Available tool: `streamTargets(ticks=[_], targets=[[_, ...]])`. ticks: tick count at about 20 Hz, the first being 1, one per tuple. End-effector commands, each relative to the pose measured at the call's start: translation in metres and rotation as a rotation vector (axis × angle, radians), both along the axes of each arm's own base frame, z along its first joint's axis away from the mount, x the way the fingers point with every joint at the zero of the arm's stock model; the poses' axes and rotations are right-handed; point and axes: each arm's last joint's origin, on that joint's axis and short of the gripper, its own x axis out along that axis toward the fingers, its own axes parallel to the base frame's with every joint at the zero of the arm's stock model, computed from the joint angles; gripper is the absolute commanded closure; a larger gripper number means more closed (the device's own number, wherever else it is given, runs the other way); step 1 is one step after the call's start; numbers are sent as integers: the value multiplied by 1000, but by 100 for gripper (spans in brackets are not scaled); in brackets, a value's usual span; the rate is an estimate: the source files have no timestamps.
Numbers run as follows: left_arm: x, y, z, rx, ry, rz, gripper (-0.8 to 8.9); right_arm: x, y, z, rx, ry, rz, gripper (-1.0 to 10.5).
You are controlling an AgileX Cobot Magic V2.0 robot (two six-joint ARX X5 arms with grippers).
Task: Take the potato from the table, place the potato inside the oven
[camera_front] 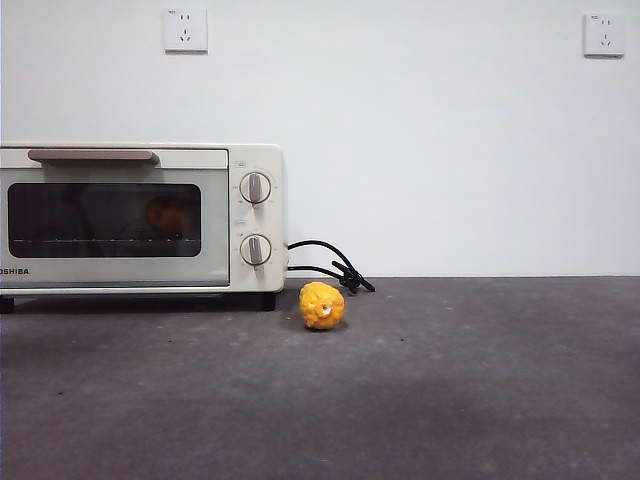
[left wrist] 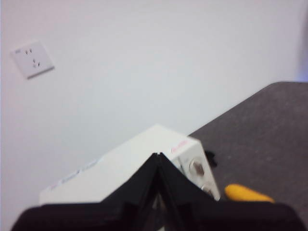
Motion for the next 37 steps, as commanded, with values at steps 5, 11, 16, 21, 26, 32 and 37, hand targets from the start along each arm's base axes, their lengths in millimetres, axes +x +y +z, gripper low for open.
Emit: streamTargets(ticks=[5,11,16,21,26,32,37], targets=[[-17,4,-91,-58,47,122,818,0,0,0,8,-2,-8,945],[-14,5,-158,-178,-8,142,818,0,0,0,8,-2,-8,945],[-5,4,-183,-199,56,176,818,0,0,0,7,-5,-10,945],[-1,5,-198,-194,92,258,818,0,0,0,7,-5,-10,945],[2,5,-212,-202,113,273,818,0,0,0,7,-5,-10,945],[3,6,-222,-215,182,300,818,0,0,0,7,-5,-10,945],[2,14,-229,-242,235,457,818,0,0,0,7,-5,-10,945]])
